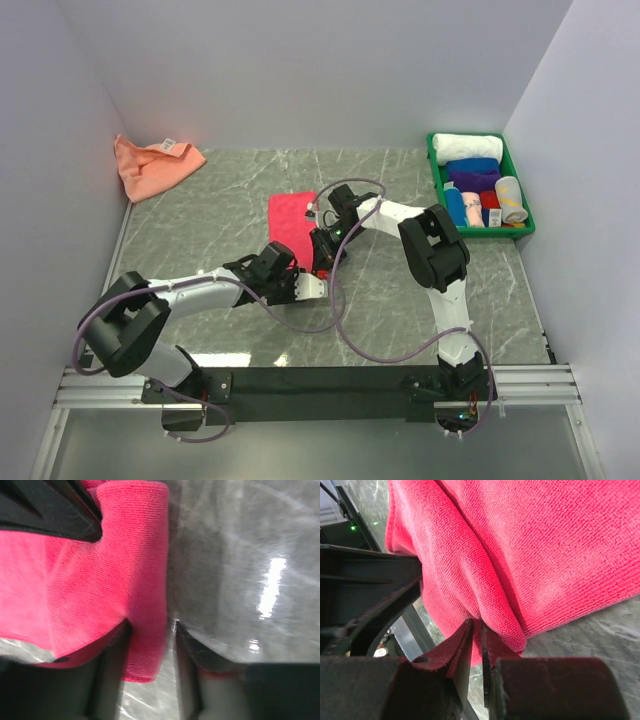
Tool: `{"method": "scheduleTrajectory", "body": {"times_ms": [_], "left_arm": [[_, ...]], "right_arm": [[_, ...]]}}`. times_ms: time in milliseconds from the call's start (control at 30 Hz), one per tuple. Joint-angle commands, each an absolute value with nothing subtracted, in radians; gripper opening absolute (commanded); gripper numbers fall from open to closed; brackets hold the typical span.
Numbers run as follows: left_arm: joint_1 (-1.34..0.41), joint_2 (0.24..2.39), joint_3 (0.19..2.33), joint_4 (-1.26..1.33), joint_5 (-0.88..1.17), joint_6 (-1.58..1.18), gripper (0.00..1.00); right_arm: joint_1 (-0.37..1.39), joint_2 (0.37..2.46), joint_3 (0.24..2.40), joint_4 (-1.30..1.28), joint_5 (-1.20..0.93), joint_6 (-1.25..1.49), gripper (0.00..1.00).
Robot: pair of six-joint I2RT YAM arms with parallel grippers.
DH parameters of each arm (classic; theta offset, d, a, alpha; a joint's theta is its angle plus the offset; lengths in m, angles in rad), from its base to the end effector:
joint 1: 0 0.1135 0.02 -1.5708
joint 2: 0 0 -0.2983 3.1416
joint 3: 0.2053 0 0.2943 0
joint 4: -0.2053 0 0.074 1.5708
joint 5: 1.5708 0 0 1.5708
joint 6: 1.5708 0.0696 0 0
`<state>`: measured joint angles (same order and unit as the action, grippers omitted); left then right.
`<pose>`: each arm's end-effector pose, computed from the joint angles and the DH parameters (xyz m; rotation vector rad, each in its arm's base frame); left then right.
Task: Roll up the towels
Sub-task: Roll the towel
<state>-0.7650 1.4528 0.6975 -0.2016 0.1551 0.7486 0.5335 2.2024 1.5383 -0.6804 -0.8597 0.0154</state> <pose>0.2220 -0.2280 0.1392 1.7768 1.7909 -0.2025 0.3923 0.2930 0.1075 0.8624 -2.6821 -1.3282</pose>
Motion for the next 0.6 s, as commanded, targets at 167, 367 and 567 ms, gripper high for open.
{"method": "scheduleTrajectory", "body": {"times_ms": [167,367,567], "left_arm": [[-0.773,1.558,0.761,-0.326,0.207,0.743,0.11],[-0.715,1.606,0.893,-0.604,0.429,0.727,0.01],[-0.585,1.758,1.096,-0.813,0.610,0.729,0.00]], "right_arm": [[0.545,2.194,1.568,-0.752,-0.859,-0.017,0.22],[0.494,2.091,1.583,-0.775,-0.801,-0.064,0.48],[0.365,1.883,1.534,-0.701,-0.656,-0.074,0.61]]}}
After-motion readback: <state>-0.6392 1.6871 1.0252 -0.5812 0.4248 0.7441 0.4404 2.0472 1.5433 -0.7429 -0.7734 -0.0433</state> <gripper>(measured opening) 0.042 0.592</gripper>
